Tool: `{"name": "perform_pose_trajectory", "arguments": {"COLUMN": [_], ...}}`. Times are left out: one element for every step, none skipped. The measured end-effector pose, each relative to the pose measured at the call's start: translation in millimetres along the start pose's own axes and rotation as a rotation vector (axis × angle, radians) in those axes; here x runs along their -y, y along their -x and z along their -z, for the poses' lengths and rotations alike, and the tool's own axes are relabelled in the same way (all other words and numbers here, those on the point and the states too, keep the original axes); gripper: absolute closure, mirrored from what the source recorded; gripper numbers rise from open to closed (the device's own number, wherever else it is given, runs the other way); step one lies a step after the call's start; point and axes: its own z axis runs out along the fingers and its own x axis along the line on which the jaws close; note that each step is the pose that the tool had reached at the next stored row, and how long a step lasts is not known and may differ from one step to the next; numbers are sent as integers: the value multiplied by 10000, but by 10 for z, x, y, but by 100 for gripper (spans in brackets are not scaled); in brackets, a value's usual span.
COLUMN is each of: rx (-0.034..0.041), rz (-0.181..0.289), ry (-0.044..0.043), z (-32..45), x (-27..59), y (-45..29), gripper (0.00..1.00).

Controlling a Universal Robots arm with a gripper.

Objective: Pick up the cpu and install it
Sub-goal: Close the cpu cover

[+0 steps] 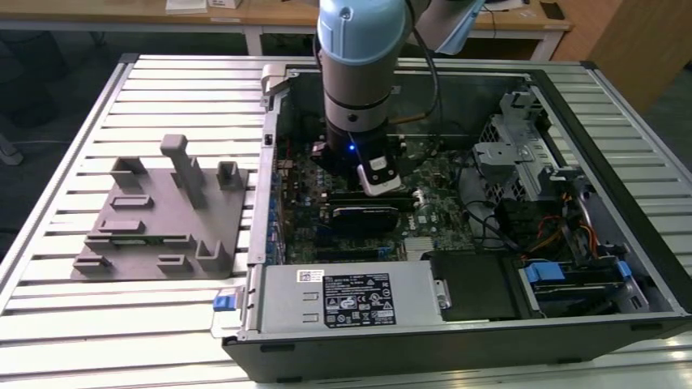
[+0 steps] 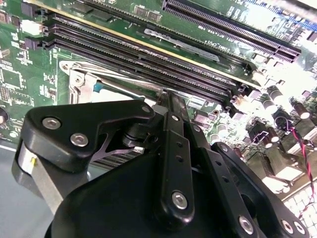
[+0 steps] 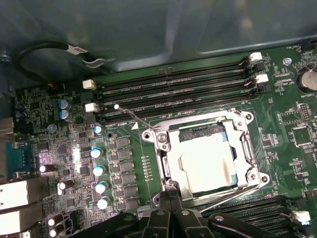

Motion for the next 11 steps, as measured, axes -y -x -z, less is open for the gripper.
{"name": "perform_pose_trajectory", "arguments": {"rx": [0,0,0,0,0,-1,-2,-1,-1,-1,-2], "rz": [0,-1,0,0,0,0,-1,-1,-1,-1,0], "ry": [1,0,1,0,0,0,-1,-1,-2,-3,-2], "z": [-1,-2,-3,-4,-5,-5,-5,-6,-4,0,5], "x": [-2,-6,-11,-16,-21,-25,-28,-28,-29,-31,-33], "y": [4,10,17,25,32,39,44,47,49,52,56], "gripper": [89,89,89,89,89,89,89,89,89,89,89]}}
